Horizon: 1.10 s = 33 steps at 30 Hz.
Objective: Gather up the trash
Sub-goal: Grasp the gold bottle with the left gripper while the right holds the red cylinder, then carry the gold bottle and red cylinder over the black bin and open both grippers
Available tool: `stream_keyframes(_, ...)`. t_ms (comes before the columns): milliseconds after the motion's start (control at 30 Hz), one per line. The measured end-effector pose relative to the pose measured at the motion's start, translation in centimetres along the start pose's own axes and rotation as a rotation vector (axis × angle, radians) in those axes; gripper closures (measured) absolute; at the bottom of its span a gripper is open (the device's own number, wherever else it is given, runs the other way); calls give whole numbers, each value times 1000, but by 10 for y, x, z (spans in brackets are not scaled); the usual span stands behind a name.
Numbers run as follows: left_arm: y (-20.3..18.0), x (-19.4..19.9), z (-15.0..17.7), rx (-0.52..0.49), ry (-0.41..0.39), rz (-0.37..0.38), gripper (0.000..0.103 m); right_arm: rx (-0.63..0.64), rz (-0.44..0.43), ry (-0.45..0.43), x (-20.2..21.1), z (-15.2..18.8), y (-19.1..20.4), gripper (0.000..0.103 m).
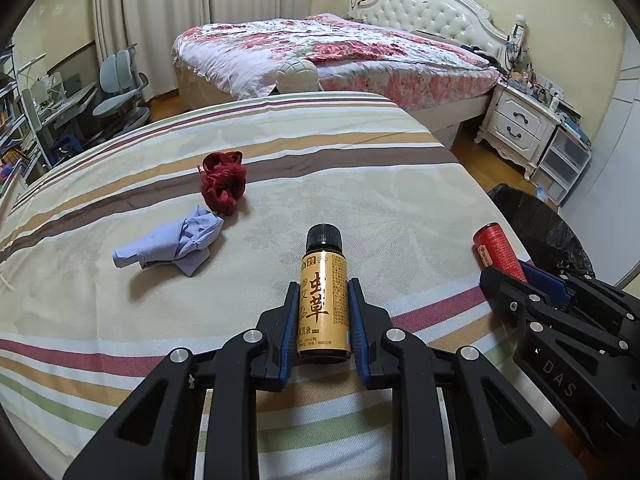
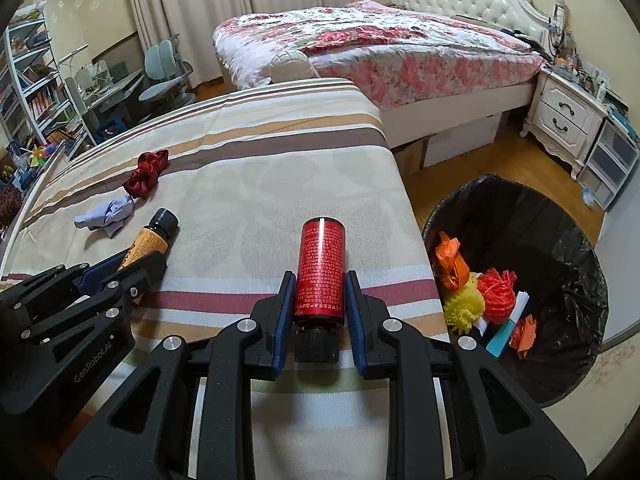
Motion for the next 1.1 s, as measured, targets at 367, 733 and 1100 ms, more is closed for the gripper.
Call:
stream_keyframes(367,0,12,-4,20,-29,7,78,-10,-7,-2,5,3,1,79)
stream_keyframes(733,-15,31,-13,6,-77,36,78,-40,-1,-42,24,-5,-12,79)
stream_keyframes(1100,-69,29,-38,-70,-121,103,78,-143,97,-94,42,-18,-86,79)
Point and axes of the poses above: each gripper's, at about its wrist camera, not at the fingertips, and x roughly against the way its jaws point, y to its left, z to its underside, the point moved 10 cm from there along -x, roughly the way its jaws point, and after that the axes turned 7 degrees about z, right-handed, at the moved point
